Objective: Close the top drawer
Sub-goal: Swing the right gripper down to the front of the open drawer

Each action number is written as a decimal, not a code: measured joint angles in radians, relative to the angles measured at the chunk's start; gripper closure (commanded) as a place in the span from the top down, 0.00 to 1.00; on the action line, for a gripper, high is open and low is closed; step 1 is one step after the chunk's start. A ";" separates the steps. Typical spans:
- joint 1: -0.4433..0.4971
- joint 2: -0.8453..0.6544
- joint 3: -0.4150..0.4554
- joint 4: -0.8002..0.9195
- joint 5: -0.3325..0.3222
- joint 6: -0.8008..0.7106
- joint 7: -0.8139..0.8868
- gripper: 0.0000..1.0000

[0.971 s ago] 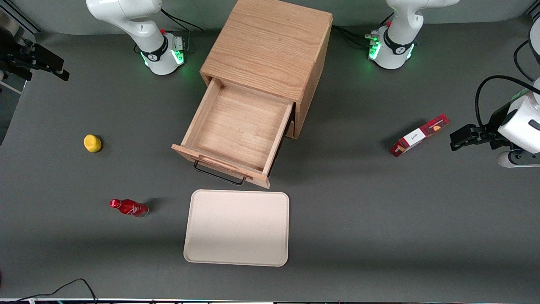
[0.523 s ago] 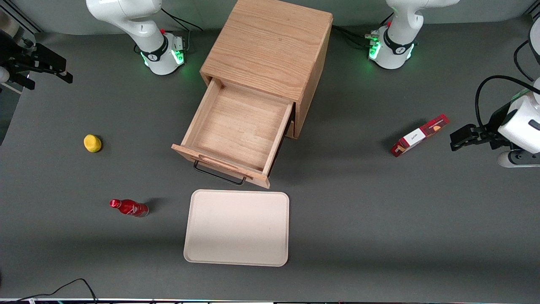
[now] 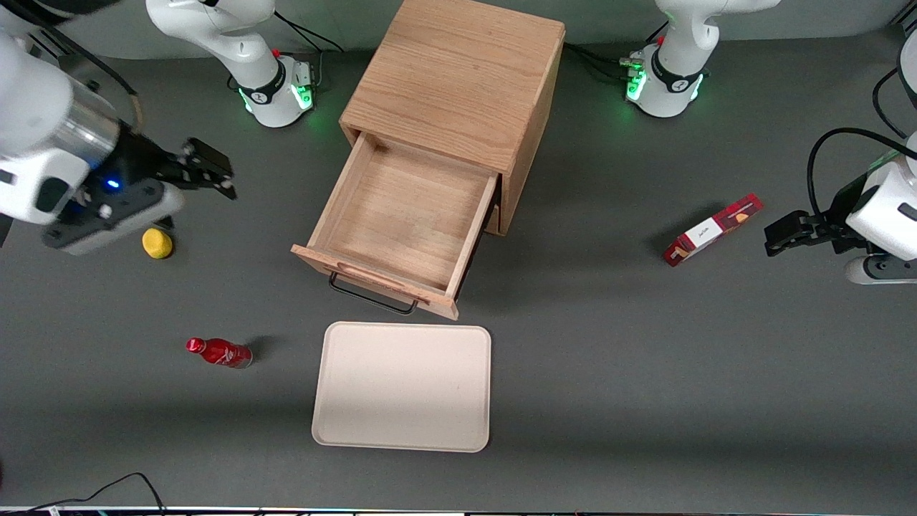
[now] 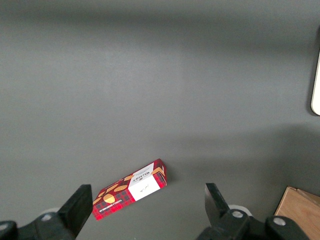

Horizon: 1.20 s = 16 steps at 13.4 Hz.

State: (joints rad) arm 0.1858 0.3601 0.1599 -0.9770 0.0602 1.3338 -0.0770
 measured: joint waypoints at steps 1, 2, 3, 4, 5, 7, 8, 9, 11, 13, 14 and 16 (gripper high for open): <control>0.002 0.019 0.029 0.015 0.000 0.026 0.008 1.00; 0.006 0.031 0.058 0.024 0.000 0.047 0.025 1.00; 0.012 0.038 0.076 0.027 0.000 0.063 0.035 1.00; 0.015 0.047 0.086 0.028 0.000 0.067 0.031 1.00; 0.016 0.059 0.097 0.028 0.000 0.068 0.005 1.00; 0.015 0.094 0.101 0.028 0.000 0.068 -0.142 1.00; 0.011 0.119 0.101 0.028 0.000 0.068 -0.225 1.00; 0.007 0.145 0.100 0.029 0.000 0.069 -0.295 1.00; -0.002 0.199 0.096 0.041 0.000 0.073 -0.417 1.00; -0.016 0.246 0.095 0.067 0.007 0.075 -0.483 1.00; -0.024 0.268 0.095 0.081 0.016 0.076 -0.499 1.00; -0.033 0.309 0.095 0.103 0.023 0.079 -0.527 1.00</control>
State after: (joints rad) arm 0.1527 0.6690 0.2550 -0.8744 0.0827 1.4129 -0.6036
